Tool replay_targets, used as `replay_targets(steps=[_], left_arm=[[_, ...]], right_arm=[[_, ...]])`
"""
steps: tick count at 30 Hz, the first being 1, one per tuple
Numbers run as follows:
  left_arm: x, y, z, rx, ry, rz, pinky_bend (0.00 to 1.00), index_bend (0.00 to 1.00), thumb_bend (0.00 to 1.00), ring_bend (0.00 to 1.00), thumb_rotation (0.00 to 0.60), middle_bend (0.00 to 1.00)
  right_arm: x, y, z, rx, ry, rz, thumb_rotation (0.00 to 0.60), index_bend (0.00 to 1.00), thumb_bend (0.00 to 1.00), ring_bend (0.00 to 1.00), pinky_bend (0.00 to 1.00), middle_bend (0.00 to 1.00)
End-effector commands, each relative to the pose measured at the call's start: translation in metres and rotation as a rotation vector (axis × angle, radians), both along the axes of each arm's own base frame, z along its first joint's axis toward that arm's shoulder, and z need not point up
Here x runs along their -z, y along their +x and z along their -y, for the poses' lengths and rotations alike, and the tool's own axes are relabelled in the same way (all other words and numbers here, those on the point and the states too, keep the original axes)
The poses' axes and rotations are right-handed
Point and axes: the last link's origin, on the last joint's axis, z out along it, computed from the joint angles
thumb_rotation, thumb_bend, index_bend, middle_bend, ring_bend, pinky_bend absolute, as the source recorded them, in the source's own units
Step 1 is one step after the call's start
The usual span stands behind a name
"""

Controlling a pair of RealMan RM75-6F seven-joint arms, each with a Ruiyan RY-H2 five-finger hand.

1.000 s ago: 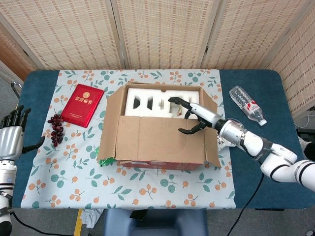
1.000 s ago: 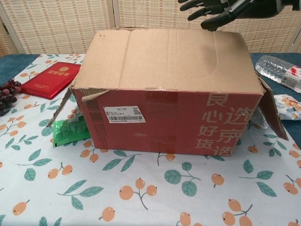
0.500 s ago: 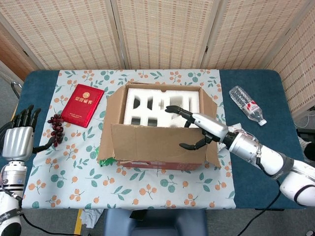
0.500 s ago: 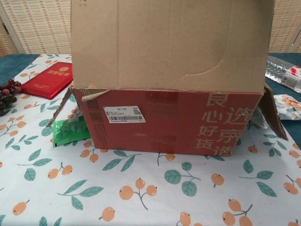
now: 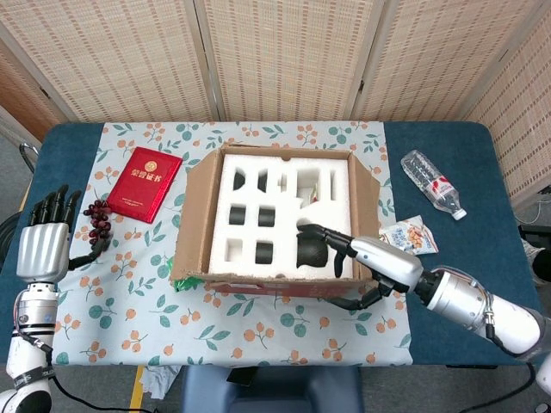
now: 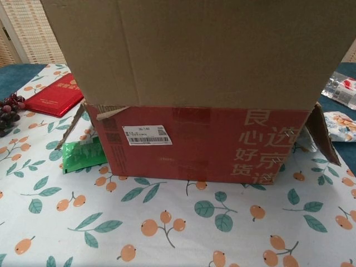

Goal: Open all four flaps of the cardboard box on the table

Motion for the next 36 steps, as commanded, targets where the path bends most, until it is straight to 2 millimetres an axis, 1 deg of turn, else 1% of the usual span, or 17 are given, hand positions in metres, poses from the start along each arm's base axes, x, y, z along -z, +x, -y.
replay_targets(steps=[1,5,9,11,14,16,19,24,28,31,33,36], left_arm=[[0.003,0.003,0.001,0.005,-0.004,-0.002,0.14,0.00,0.33,0.03,0.417,0.01],[0.006,0.007,0.003,0.009,-0.009,-0.008,0.14,0.00,0.33,0.03,0.417,0.01],[0.009,0.011,0.007,0.016,-0.007,-0.013,0.14,0.00,0.33,0.03,0.420,0.01],[0.010,0.012,0.009,0.016,-0.007,-0.014,0.14,0.00,0.33,0.03,0.418,0.01],[0.011,0.014,0.013,0.019,-0.011,-0.007,0.14,0.00,0.33,0.03,0.415,0.01],[0.011,0.014,0.015,0.020,-0.015,-0.003,0.14,0.00,0.33,0.03,0.416,0.01],[0.011,0.013,0.018,0.023,-0.018,-0.003,0.14,0.00,0.33,0.03,0.415,0.01],[0.006,0.005,0.024,0.007,-0.017,0.009,0.14,0.00,0.33,0.03,0.413,0.01],[0.003,-0.003,0.030,-0.003,-0.026,0.014,0.14,0.00,0.33,0.03,0.416,0.01],[0.002,-0.008,0.037,-0.004,-0.035,0.018,0.14,0.00,0.33,0.02,0.418,0.01],[0.002,-0.010,0.041,-0.006,-0.042,0.019,0.14,0.00,0.33,0.02,0.418,0.01],[0.001,-0.014,0.047,-0.007,-0.050,0.020,0.14,0.00,0.33,0.02,0.417,0.01]], right_arm=[[0.002,-0.013,-0.023,0.014,0.063,-0.008,0.600,0.00,0.39,0.00,0.45,0.00],[0.000,-0.022,-0.038,0.003,0.077,-0.028,0.600,0.00,0.38,0.00,0.45,0.00],[0.000,-0.031,-0.050,0.008,0.090,-0.054,0.600,0.00,0.39,0.00,0.45,0.00],[-0.001,-0.036,-0.052,-0.001,0.077,-0.078,0.600,0.00,0.39,0.00,0.45,0.00],[0.000,-0.049,-0.050,-0.033,-0.021,-0.160,0.600,0.00,0.39,0.00,0.44,0.00],[0.002,-0.059,-0.046,-0.047,-0.101,-0.224,0.600,0.00,0.39,0.00,0.40,0.00],[0.008,-0.076,-0.040,-0.054,-0.226,-0.299,0.600,0.00,0.38,0.00,0.31,0.00],[0.019,-0.107,-0.034,-0.093,-0.416,-0.485,0.600,0.00,0.38,0.00,0.20,0.00],[0.027,-0.127,-0.041,-0.127,-0.564,-0.614,0.600,0.00,0.39,0.00,0.11,0.00],[0.034,-0.143,-0.049,-0.117,-0.693,-0.701,0.600,0.00,0.39,0.00,0.03,0.00],[0.037,-0.152,-0.054,-0.103,-0.754,-0.740,0.600,0.00,0.39,0.00,0.00,0.00],[0.042,-0.166,-0.061,-0.054,-0.830,-0.781,0.600,0.00,0.39,0.00,0.00,0.00]])
